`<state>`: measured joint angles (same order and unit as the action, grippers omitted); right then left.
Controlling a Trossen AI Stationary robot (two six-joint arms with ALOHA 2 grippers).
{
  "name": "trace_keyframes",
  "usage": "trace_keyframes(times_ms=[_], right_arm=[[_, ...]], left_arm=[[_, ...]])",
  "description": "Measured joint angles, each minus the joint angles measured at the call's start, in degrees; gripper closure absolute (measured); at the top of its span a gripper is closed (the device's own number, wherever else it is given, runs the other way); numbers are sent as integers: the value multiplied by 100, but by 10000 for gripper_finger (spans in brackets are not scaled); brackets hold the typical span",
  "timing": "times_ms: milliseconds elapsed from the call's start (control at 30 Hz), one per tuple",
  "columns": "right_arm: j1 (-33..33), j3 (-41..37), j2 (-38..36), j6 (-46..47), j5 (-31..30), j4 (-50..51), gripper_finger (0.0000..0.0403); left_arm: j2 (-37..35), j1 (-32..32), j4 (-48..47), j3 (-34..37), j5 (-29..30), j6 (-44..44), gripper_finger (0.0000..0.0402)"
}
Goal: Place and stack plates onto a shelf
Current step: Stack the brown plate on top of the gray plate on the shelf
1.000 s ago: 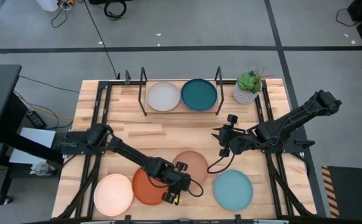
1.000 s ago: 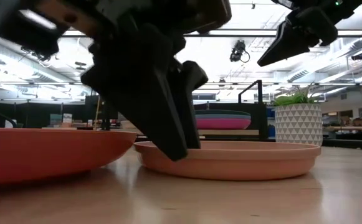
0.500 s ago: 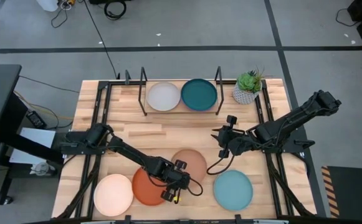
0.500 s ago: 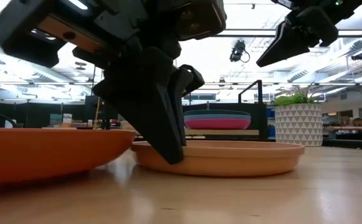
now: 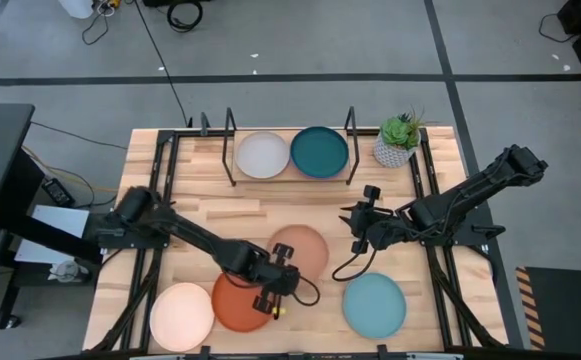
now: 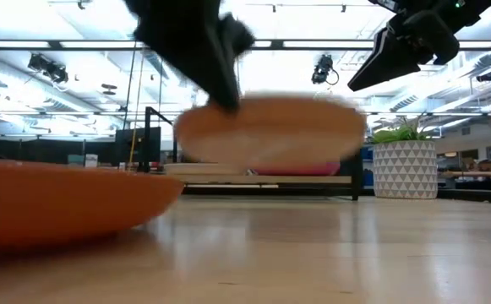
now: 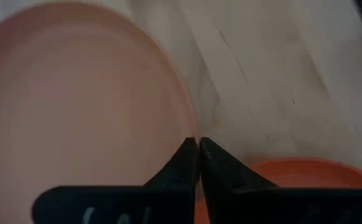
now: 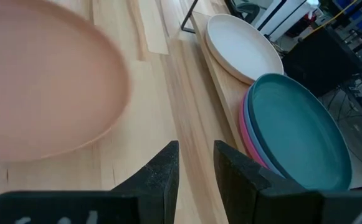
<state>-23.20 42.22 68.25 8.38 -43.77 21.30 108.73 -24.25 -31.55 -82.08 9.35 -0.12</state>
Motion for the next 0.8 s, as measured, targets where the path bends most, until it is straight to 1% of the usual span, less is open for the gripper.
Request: trace_keyframes(times_ms=[200, 333, 433, 600, 667, 733, 800], right_arm=[[-2, 0, -4, 71, -3, -28, 297], [-23, 0, -4, 122, -4, -13, 297], [-92, 0, -4, 189, -4, -2, 297], [-229, 0, -4, 231, -4, 6, 297], [-260, 0, -4, 258, -4, 21, 297], [-289, 0, -4, 314, -9, 25, 297], [-293, 0, -1, 368, -7, 32, 297]], left_arm=[[-650, 257, -379, -2, 1154, 267, 388], [-778, 657, -561, 65, 1669, 416, 388], [-947, 1022, -297, 398, 1693, 534, 388], [-1501, 1703, 319, 1329, 1630, 632, 387], [-1780, 2041, 733, 1671, 1408, 671, 387], [-2002, 2422, 886, 1943, 1096, 648, 387], [-2117, 2819, 950, 2113, 907, 591, 387]])
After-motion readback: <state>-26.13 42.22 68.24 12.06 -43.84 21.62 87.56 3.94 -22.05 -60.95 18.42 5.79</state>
